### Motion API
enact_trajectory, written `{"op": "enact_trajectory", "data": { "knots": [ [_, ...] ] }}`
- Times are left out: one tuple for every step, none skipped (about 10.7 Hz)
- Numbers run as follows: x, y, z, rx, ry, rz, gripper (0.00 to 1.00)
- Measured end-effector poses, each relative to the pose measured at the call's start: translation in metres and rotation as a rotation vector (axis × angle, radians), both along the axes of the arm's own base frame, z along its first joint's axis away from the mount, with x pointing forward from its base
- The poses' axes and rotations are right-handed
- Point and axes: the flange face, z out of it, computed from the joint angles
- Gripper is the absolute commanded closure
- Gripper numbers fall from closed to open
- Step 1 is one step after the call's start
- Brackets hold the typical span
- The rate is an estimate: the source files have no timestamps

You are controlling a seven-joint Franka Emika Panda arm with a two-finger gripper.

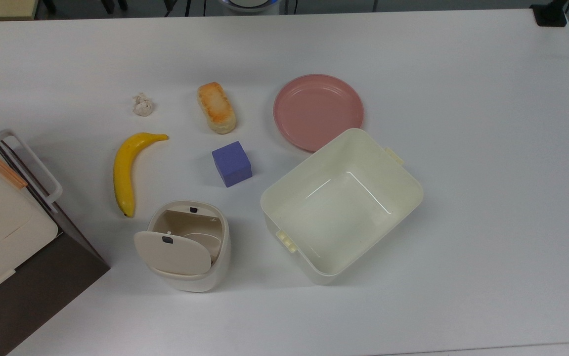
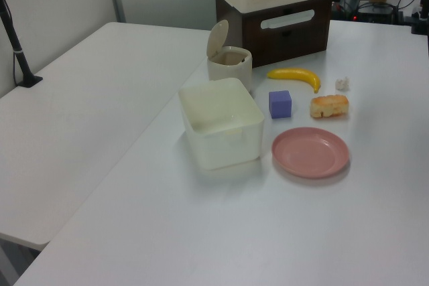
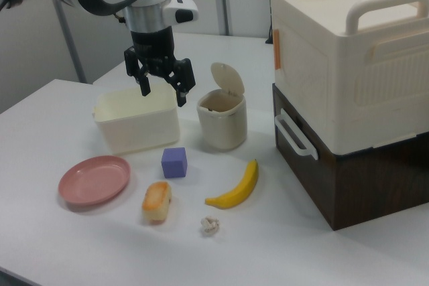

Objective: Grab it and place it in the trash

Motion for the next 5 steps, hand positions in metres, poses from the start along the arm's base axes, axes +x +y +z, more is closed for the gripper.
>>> {"op": "enact_trajectory", "data": {
  "knots": [
    [0.0003, 0.0013, 0.0001, 0.001, 0.001, -0.016, 0.00],
    [0.0005, 0.0018, 0.0007, 0.001, 0.000, -0.025, 0.00],
    [0.0015, 0.0017, 0.0018, -0.001, -0.009, -0.027, 0.00],
    [0.0025, 0.0020, 0.0026, -0.003, -0.017, -0.027, 0.00],
    [0.0027, 0.0026, 0.0027, -0.003, -0.018, -0.026, 0.00]
  ]
}}
